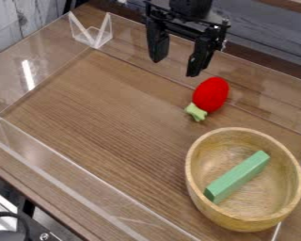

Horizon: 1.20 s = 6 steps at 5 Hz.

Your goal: Move the red object to the left side of the table

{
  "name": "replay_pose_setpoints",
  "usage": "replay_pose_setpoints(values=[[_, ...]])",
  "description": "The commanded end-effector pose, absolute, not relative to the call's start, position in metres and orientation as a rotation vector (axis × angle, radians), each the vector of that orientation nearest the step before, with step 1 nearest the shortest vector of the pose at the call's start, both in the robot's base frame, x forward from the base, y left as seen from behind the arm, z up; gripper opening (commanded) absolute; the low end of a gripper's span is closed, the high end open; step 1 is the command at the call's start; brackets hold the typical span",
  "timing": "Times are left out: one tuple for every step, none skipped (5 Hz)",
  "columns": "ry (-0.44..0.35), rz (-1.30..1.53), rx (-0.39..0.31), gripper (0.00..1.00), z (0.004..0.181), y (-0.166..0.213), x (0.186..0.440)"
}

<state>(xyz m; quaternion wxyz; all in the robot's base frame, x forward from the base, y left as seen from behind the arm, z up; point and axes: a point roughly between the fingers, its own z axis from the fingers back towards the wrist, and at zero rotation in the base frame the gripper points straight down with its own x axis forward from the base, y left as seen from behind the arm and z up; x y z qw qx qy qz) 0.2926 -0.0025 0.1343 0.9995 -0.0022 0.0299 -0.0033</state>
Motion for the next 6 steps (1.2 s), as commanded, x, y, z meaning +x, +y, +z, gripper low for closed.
replay_pose_setpoints(values=[[0.061,-0.026,-0.004,1.00,0.123,-0.005,0.301],[0.056,-0.080,-0.019,1.00,0.107,-0.012,0.305],[0.034,-0.139,-0.037,1.00,0.096,-0.022,0.306],[0.025,-0.159,-0.041,1.00,0.089,-0.028,0.313],[0.015,-0.180,-0.045,1.00,0.081,-0.032,0.320],[0.007,-0.186,-0.047,1.00,0.073,-0.036,0.328]])
